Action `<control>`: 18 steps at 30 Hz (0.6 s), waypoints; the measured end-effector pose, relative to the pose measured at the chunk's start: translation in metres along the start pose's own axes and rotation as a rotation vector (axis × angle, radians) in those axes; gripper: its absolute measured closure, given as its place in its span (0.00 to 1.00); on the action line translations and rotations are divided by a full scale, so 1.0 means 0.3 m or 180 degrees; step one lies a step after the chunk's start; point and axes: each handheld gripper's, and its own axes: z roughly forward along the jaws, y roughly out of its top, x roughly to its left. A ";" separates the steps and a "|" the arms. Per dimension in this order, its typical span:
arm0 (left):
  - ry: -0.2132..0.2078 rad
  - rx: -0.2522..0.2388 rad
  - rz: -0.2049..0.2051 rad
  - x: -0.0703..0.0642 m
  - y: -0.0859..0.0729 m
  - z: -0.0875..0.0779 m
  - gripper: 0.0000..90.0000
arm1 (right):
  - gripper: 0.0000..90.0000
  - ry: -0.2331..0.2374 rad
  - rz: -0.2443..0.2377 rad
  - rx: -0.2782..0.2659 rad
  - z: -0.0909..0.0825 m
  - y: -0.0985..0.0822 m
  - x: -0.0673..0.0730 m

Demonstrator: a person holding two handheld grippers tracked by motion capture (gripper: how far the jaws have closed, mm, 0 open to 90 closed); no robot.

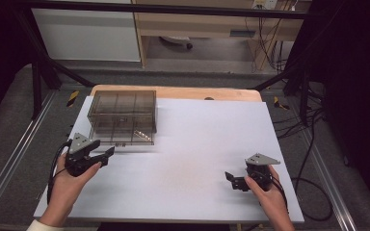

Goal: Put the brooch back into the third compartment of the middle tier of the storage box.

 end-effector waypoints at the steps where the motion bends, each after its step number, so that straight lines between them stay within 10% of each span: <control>1: 0.0001 0.0002 0.0010 -0.002 -0.004 0.004 0.51 | 0.04 0.0001 0.0001 0.0004 0.000 0.000 0.001; 18: -0.0154 0.0079 -0.0006 -0.041 -0.065 0.101 1.00 | 0.04 0.0024 -0.0063 -0.0003 0.004 0.004 0.010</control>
